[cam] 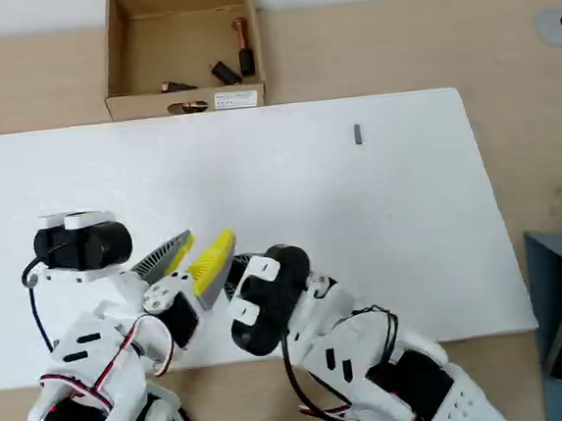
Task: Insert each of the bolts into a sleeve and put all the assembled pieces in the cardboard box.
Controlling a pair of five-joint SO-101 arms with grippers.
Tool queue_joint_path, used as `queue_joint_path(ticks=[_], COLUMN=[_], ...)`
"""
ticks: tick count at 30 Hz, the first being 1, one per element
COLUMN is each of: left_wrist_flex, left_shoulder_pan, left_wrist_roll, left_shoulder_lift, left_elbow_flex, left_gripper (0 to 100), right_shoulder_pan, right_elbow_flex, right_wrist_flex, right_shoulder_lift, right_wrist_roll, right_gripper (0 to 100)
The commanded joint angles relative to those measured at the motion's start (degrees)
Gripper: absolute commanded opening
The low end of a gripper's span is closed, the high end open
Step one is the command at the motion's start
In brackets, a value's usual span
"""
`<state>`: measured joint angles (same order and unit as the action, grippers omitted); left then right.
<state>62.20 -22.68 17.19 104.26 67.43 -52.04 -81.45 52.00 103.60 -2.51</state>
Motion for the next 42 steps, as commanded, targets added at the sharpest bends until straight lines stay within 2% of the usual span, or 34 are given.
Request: queue_joint_path(ticks=[1, 6, 10, 14, 21, 24, 31, 36, 42], left_wrist_flex=[1.41, 5.8, 7.12, 7.12, 6.77, 6.77, 4.48, -0.62, -1.76], left_shoulder_pan=[1.49, 2.99, 7.65, 15.21, 29.71, 33.23, 34.2, 35.08, 34.81], left_wrist_roll=[-0.26, -0.53, -0.62, -0.7, -10.81, -12.92, -16.0, -16.0, -16.09], left_shoulder_lift=[-0.04, 0.13, 0.13, 0.13, 0.13, 0.13, 0.13, 0.13, 0.13], left_elbow_flex=[-4.13, -9.93, -13.8, -14.42, -1.76, 4.92, 19.16, 23.38, 26.99], left_gripper=[20, 16, 0, 1, 0, 0, 0, 0, 0], right_shoulder_pan=[-0.31, 0.31, 4.62, 9.89, 19.03, 23.16, 24.22, 24.4, 24.4], right_elbow_flex=[0.4, 1.19, 1.71, 2.68, 7.34, 10.24, 19.21, 28.7, 39.34], right_wrist_flex=[-1.67, -1.23, -1.23, -1.23, 6.07, 7.91, 11.87, 11.34, 4.4], right_shoulder_lift=[1.89, 1.98, 1.98, 1.98, 1.98, 1.45, -3.47, -16.75, -36.88], right_wrist_roll=[-0.18, -0.09, 0.0, 4.13, 10.99, 12.92, 13.1, 13.19, 12.92], right_gripper=[0.9, 0.9, 0.9, 0.9, 0.9, 0.9, 0.9, 0.9, 0.9])
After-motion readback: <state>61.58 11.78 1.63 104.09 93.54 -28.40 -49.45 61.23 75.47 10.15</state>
